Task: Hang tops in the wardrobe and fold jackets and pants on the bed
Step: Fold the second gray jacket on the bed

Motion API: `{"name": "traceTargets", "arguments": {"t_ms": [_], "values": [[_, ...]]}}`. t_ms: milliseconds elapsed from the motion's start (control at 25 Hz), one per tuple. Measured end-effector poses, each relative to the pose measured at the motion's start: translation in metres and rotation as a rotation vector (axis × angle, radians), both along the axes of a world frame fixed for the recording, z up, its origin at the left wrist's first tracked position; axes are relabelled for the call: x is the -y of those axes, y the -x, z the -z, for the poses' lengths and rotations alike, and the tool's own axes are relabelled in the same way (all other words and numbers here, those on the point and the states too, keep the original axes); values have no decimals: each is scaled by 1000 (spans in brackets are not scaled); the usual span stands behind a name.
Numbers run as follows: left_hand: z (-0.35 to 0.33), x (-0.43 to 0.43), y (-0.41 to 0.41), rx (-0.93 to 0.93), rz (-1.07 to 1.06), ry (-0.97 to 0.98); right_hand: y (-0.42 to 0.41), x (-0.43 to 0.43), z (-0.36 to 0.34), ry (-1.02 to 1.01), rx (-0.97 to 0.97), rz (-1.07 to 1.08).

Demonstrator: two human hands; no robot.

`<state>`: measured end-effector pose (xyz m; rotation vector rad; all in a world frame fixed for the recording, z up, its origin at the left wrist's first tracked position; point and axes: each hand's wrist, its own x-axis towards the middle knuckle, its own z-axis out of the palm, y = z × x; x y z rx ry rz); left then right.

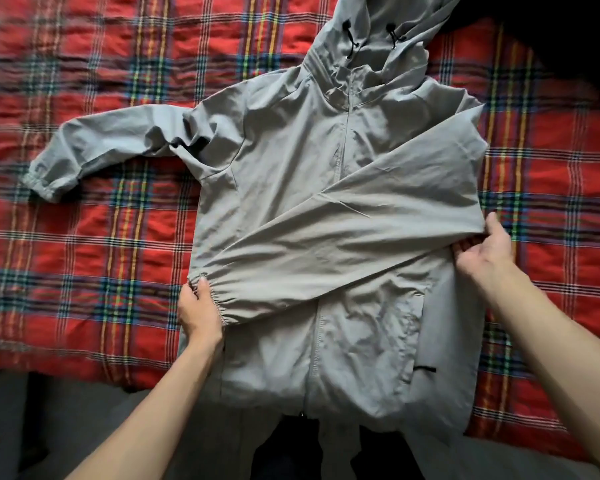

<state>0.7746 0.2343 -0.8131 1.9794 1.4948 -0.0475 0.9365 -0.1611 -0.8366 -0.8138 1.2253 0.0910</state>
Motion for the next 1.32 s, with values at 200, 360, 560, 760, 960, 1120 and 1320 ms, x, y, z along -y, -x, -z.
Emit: {"name": "traceTargets", "arguments": {"t_ms": [200, 360, 560, 760, 960, 1120, 1320], "values": [[11, 3, -3, -129, -26, -11, 10, 5, -2, -73, 31, 3], [8, 24, -25, -76, 69, -233, 15, 15, -3, -119, 54, -40], [17, 107, -105, 228, 987, -263, 25, 31, 5, -311, 177, 89], [11, 233, -279, 229, 1216, 159, 28, 28, 12, -270, 88, 41], [12, 309, -374, -59, 1422, 60, 28, 28, 18, -285, 76, 137], [8, 315, -387, -211, 1418, -66, 30, 31, 17, -297, 81, 132], [4, 321, -395, -270, 1399, 103, 29, 29, 17, -237, 30, 118]]}}
